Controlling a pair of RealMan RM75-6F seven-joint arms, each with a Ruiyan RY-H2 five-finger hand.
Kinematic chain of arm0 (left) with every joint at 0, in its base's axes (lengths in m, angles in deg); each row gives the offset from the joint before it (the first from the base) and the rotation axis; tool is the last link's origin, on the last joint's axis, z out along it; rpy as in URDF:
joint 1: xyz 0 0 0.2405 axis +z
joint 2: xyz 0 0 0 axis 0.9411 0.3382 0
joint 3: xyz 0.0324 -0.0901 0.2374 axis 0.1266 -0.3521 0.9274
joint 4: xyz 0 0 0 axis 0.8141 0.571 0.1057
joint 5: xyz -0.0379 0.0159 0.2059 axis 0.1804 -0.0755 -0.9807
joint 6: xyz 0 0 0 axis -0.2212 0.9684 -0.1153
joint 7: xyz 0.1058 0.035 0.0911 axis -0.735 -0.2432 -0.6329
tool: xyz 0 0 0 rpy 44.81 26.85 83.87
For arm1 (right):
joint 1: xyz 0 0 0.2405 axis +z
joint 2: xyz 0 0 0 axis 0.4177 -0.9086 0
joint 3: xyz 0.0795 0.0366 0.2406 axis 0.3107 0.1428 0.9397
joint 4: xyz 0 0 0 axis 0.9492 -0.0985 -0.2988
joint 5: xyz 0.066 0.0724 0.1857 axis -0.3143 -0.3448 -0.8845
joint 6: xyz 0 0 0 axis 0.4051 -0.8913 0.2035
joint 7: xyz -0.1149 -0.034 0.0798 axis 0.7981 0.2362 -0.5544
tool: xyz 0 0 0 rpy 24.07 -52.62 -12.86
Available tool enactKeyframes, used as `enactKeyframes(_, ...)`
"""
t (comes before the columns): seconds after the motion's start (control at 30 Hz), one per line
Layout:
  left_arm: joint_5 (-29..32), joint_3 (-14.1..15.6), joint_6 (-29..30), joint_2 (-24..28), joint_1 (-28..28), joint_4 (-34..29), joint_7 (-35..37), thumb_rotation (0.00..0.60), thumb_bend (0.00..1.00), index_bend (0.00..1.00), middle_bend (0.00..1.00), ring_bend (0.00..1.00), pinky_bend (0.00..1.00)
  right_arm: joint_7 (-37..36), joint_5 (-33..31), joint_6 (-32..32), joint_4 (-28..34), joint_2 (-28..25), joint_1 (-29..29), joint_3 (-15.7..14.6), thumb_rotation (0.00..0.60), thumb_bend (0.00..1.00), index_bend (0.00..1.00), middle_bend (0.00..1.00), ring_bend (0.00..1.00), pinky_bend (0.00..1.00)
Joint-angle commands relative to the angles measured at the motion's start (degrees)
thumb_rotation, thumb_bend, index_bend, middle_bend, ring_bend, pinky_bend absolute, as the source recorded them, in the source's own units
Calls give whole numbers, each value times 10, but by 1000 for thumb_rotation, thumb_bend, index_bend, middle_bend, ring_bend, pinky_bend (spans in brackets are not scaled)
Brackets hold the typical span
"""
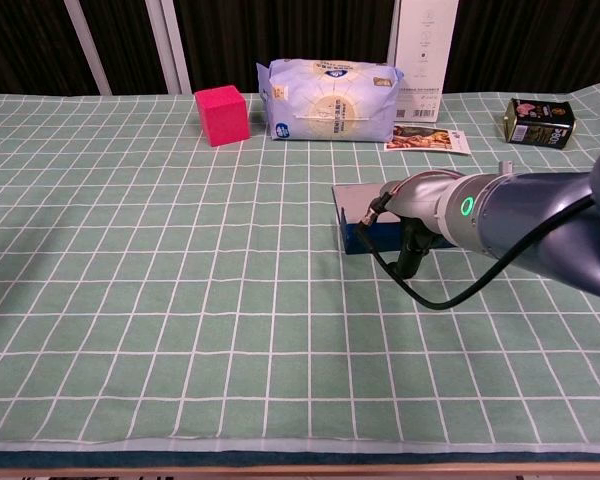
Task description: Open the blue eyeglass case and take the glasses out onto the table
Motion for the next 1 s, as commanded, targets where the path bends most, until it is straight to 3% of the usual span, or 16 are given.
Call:
enactKeyframes(0.03,0,0,-1,0,0,0,0,600,8,0,0,0,0,7,-15,1,29,-14,2,-1,600,487,236,907,980,923)
enactKeyframes(0.23,1,1,-2,-1,-1,-1,-2,600,8,0,0,0,0,42,-61,-28,124,-67,8,-15,600,487,279,909,982,923)
enactKeyframes(0.47,2,0,-1,-1,0,-2,-2,600,8,0,0,0,0,78,-124,-56,163,-107,20,-31,600,488,314,911,984,923)
enactKeyframes(0.73,3,-1,0,-1,0,-3,-3,600,8,0,0,0,0,82,-134,-72,155,-134,14,-56,600,487,314,911,983,923)
enactKeyframes(1.0,7,-1,-2,1,1,-8,-1,600,8,0,0,0,0,94,-171,-65,89,-138,11,-64,600,487,305,910,981,923)
